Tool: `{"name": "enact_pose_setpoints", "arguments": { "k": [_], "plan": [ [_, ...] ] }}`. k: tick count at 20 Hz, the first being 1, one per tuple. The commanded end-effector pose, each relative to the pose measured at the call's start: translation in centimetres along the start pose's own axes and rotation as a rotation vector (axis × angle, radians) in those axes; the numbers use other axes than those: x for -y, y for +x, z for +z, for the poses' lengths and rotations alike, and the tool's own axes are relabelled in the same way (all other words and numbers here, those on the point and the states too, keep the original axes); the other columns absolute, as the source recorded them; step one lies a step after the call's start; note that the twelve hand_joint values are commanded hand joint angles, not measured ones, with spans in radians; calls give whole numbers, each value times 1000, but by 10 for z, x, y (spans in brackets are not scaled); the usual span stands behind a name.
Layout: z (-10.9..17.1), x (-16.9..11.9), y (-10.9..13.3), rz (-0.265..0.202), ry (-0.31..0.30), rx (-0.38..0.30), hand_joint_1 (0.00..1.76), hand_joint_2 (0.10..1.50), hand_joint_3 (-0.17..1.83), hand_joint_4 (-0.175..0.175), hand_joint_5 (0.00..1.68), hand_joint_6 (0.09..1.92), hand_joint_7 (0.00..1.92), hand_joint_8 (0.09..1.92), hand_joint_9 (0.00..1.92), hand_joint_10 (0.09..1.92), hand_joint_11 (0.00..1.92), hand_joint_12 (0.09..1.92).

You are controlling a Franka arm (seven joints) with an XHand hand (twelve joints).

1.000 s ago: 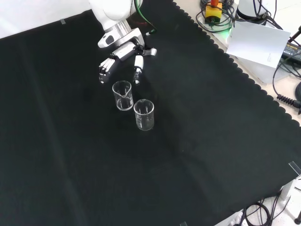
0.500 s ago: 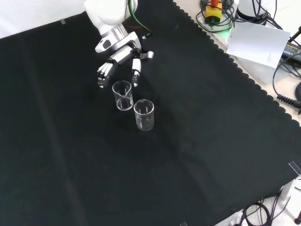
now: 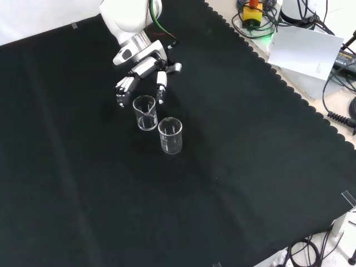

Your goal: Pick up the beaker on the right.

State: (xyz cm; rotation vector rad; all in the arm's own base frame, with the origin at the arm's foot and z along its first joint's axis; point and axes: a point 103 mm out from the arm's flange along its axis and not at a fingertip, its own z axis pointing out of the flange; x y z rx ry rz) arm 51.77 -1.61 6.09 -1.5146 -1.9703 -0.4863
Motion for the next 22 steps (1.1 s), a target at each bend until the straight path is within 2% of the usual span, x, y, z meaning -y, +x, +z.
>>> {"name": "enact_pose_setpoints", "arguments": {
  "k": [1, 11, 22],
  "plan": [
    [4, -1, 2, -10, -5, -11, 855, 862, -175, -32, 397, 87, 214, 655, 339, 637, 0, 1338],
    [10, -4, -2, -10, -7, -24, 854, 860, -175, -32, 393, 87, 214, 653, 331, 628, 0, 1335],
    [16, -8, 4, -42, -36, -48, 851, 857, -175, -35, 403, 87, 237, 660, 336, 626, 0, 1332]
  ]
}}
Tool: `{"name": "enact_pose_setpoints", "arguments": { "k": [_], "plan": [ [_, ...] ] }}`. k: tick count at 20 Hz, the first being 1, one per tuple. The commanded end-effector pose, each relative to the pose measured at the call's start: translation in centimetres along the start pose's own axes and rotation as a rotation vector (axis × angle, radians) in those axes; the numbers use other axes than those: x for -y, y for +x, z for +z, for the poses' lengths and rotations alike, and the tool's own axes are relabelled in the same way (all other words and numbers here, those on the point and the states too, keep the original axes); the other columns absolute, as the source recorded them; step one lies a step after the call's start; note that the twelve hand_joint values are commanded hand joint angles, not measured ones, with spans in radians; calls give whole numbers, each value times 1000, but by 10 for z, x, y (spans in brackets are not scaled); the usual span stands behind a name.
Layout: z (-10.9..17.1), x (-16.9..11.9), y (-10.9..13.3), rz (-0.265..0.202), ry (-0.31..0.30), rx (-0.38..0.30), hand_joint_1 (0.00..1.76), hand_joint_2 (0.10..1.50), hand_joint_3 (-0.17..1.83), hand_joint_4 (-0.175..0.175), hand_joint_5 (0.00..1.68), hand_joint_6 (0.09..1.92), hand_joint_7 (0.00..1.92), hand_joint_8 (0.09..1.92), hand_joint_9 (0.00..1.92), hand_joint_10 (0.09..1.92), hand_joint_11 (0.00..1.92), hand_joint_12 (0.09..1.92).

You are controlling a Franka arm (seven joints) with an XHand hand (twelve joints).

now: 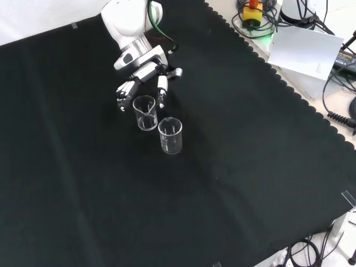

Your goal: Pick up the beaker on the right.

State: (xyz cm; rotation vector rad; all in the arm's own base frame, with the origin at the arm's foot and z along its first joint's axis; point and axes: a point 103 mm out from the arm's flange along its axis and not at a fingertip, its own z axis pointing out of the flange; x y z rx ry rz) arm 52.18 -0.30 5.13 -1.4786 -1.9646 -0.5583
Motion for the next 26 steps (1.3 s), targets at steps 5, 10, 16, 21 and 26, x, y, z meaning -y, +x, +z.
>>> {"name": "enact_pose_setpoints", "arguments": {
  "k": [5, 10, 16, 21, 26],
  "plan": [
    [1, -1, 1, -6, -16, -6, 844, 856, -175, -36, 412, 87, 241, 660, 338, 625, 0, 1335],
    [4, 0, 2, -2, -19, 3, 842, 857, -175, -38, 433, 87, 246, 660, 341, 625, 0, 1337],
    [10, -2, -2, 13, -35, -6, 850, 860, -175, -38, 455, 87, 261, 664, 359, 628, 0, 1342],
    [12, -4, 0, 11, -41, -6, 865, 863, -175, -38, 469, 87, 274, 667, 371, 628, 0, 1349],
    [11, -8, 1, 6, -35, -11, 872, 864, -175, -39, 472, 87, 282, 669, 377, 627, 0, 1352]
  ]
}}
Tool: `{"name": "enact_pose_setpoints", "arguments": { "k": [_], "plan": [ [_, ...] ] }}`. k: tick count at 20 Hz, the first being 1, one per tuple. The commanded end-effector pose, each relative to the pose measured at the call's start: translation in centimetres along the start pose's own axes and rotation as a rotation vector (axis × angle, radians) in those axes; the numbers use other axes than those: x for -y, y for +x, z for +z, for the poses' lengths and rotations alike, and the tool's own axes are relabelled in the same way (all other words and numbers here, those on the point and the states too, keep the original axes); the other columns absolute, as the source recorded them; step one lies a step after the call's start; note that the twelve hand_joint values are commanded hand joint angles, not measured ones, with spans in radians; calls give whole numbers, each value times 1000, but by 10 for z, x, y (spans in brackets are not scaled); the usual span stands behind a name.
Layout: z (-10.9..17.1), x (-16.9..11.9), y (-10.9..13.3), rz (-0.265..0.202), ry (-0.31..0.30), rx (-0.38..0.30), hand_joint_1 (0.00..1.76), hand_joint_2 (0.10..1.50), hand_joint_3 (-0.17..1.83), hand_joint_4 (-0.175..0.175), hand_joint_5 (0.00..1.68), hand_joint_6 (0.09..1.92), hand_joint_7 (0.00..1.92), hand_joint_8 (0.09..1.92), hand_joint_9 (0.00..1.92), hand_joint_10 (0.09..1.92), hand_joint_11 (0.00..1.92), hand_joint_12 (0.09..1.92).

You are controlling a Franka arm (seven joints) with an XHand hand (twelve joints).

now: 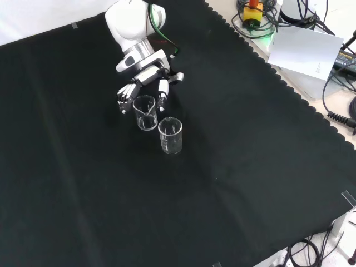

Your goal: Pick up the beaker on the right.

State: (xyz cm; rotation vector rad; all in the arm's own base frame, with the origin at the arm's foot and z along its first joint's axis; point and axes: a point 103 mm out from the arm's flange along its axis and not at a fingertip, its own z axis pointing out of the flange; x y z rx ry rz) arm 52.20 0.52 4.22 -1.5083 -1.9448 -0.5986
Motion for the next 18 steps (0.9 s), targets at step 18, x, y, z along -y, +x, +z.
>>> {"name": "enact_pose_setpoints", "arguments": {
  "k": [18],
  "plan": [
    [9, -12, 4, -23, 49, -20, 880, 862, -175, -40, 506, 89, 322, 683, 419, 631, 0, 1359]
  ]
}}
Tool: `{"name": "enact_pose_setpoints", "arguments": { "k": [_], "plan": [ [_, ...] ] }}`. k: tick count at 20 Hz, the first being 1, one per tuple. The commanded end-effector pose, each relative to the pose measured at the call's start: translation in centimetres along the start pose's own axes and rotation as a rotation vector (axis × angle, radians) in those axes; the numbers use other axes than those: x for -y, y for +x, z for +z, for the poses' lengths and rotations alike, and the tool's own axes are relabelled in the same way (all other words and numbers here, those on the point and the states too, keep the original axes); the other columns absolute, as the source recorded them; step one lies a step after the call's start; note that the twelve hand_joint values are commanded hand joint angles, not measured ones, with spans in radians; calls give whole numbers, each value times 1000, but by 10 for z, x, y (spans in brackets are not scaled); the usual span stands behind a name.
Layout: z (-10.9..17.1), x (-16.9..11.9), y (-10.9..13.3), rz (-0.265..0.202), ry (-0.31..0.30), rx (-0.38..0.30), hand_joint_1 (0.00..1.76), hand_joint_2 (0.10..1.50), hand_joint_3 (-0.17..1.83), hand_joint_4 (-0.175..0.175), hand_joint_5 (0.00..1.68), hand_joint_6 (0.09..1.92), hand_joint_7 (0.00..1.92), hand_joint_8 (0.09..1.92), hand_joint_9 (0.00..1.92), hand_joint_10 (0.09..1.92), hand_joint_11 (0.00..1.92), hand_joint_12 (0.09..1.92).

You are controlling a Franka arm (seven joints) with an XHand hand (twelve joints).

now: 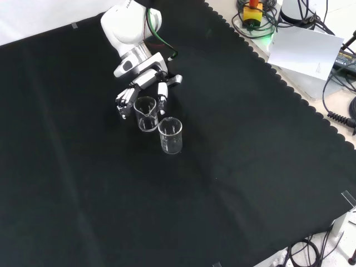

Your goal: Pick up the beaker on the right.

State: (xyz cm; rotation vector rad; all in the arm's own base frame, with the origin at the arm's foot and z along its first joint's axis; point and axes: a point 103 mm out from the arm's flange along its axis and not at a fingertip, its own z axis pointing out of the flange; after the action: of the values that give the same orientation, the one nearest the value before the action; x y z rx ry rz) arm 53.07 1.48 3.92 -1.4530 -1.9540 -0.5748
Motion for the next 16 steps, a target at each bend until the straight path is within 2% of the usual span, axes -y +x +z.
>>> {"name": "enact_pose_setpoints", "arguments": {
  "k": [1, 4, 7, 8, 9, 10, 11, 12, 14, 16],
  "plan": [
    [2, -1, 1, 0, 8, -6, 882, 861, -175, -39, 520, 98, 328, 684, 426, 628, 0, 1366],
    [4, -3, 1, 2, 8, -14, 895, 858, -175, -36, 569, 158, 349, 682, 451, 608, 5, 1375],
    [4, -4, 1, 14, -19, -31, 934, 865, -175, -32, 516, 509, 400, 674, 504, 567, 33, 1370],
    [4, -5, 2, 18, -24, -34, 998, 886, -175, -22, 621, 689, 474, 687, 555, 566, 76, 1364],
    [3, -5, 3, 23, -37, -28, 1053, 956, -149, 8, 829, 738, 574, 702, 619, 566, 139, 1352],
    [3, -6, 4, 30, -42, -34, 1096, 1008, -148, 17, 1006, 705, 680, 718, 695, 566, 218, 1331],
    [1, -7, 4, 43, -45, -45, 1135, 1036, -158, -17, 1132, 644, 811, 741, 791, 569, 345, 1287],
    [1, -8, 4, 53, -42, -59, 1192, 1059, -166, -26, 1185, 675, 989, 655, 895, 565, 500, 1223],
    [-2, -8, 4, 70, -37, -80, 1255, 1073, -174, -18, 1227, 708, 1207, 489, 1026, 541, 699, 1110],
    [-7, -10, 7, 73, -37, -86, 1274, 1066, -175, 25, 1237, 675, 1329, 379, 1107, 562, 862, 1006]
  ]
}}
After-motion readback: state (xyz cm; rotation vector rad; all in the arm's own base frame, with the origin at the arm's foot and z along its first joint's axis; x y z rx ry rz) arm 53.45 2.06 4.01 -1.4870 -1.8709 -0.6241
